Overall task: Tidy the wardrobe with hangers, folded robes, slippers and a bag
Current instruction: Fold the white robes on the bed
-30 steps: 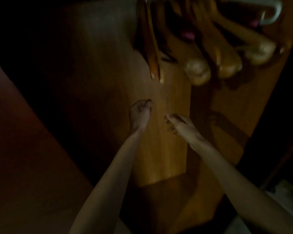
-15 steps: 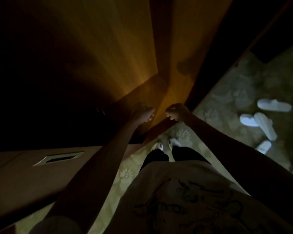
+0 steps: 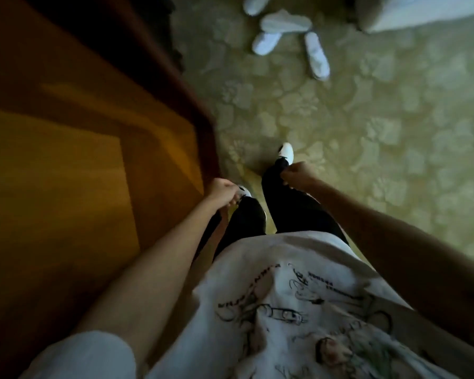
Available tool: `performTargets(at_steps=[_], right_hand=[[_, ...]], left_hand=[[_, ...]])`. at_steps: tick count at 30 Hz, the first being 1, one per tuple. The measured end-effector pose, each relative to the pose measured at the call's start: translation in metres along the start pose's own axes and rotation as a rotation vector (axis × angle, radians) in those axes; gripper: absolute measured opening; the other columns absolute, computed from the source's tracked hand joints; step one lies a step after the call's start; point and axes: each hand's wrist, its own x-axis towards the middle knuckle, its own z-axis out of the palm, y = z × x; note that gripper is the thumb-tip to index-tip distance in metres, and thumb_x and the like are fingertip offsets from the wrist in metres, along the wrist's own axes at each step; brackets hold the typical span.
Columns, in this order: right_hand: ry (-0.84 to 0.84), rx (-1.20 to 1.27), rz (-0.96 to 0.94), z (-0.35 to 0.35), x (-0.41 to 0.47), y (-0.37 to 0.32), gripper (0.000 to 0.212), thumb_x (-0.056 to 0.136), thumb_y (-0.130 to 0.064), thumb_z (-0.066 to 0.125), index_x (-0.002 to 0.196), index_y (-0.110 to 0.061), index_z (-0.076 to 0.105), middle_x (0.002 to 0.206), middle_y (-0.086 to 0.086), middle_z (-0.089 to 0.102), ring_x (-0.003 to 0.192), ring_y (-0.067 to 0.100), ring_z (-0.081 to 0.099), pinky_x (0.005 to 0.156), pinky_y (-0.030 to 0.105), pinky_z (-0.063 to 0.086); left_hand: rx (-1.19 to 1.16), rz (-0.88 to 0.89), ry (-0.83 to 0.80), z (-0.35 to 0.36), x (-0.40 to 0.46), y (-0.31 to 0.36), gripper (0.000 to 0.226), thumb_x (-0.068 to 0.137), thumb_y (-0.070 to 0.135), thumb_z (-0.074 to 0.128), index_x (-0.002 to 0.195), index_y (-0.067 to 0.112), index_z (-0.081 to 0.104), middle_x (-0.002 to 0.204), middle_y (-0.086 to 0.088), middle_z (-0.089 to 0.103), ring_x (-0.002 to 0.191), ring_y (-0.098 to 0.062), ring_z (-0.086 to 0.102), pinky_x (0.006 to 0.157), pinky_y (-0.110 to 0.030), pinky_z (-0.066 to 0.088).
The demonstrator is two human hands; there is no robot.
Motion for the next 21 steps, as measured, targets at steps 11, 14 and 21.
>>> performTargets(at_steps=[11,14,21], right_hand=[[0.283,0.726,0.417,-0.03,-0.07,0.238,0.024,0.089,-0.021,0.057,0.085,-0.005,0.074,0.085,0.013,0.075,0.082,0.028,0.07,0.079,0.038,0.057],[0.301,0.863,0.492,-0.028,-0.082,0.283,0.025,0.092,-0.019,0.057,0.095,0.0,0.074,0.09,0.01,0.076,0.078,0.024,0.069,0.077,0.037,0.058],[0.329,0.994,0.513,-0.08,-0.075,0.322,0.026,0.094,-0.02,0.057,0.096,0.0,0.074,0.094,0.013,0.075,0.083,0.026,0.071,0.078,0.038,0.06]], left_hand=[[0.816,0.189,-0.298,0.183,0.019,0.153,0.014,0.097,0.012,0.058,0.09,0.007,0.07,0.07,-0.004,0.067,0.053,-0.013,0.057,0.046,-0.022,0.045],[0.937,0.285,-0.343,0.243,0.01,0.195,0.015,0.098,0.012,0.057,0.089,0.008,0.069,0.072,-0.004,0.066,0.056,-0.012,0.058,0.048,-0.021,0.047],[1.055,0.399,-0.339,0.311,-0.005,0.27,0.015,0.098,0.012,0.058,0.094,0.007,0.072,0.077,-0.006,0.07,0.056,-0.013,0.06,0.046,-0.021,0.045]])
